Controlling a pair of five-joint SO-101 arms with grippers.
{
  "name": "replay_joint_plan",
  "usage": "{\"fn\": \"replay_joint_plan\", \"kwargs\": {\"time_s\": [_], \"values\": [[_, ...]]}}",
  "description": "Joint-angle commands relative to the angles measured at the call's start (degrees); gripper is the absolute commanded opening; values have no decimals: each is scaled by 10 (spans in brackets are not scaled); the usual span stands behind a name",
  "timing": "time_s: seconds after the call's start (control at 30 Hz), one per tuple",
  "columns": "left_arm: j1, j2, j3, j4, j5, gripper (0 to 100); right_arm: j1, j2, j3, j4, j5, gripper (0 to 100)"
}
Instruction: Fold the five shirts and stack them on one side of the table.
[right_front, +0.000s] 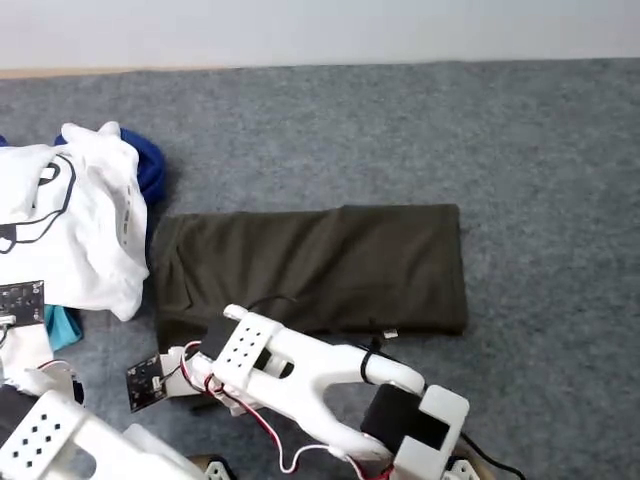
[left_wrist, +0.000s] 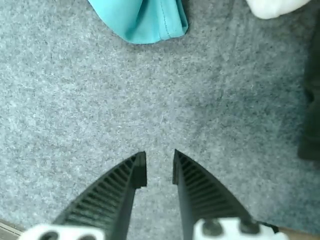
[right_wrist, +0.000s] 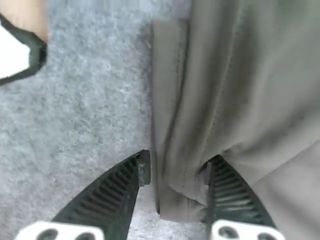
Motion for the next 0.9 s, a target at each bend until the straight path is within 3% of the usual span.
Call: {"fn": "replay_joint_plan", "kwargs": {"time_s": [0.0, 0.17, 0.47, 0.87], "values": [[1, -7, -7, -5, 1, 97, 12, 23, -29, -9, 1, 178], [1, -7, -7, -7, 1, 98, 26, 44, -39, -8, 2, 173], [4, -6, -7, -8, 0, 98, 49, 56, -60, -10, 62, 9], [46, -7, -7, -5, 3, 98, 65, 54, -98, 16, 62, 9]]}}
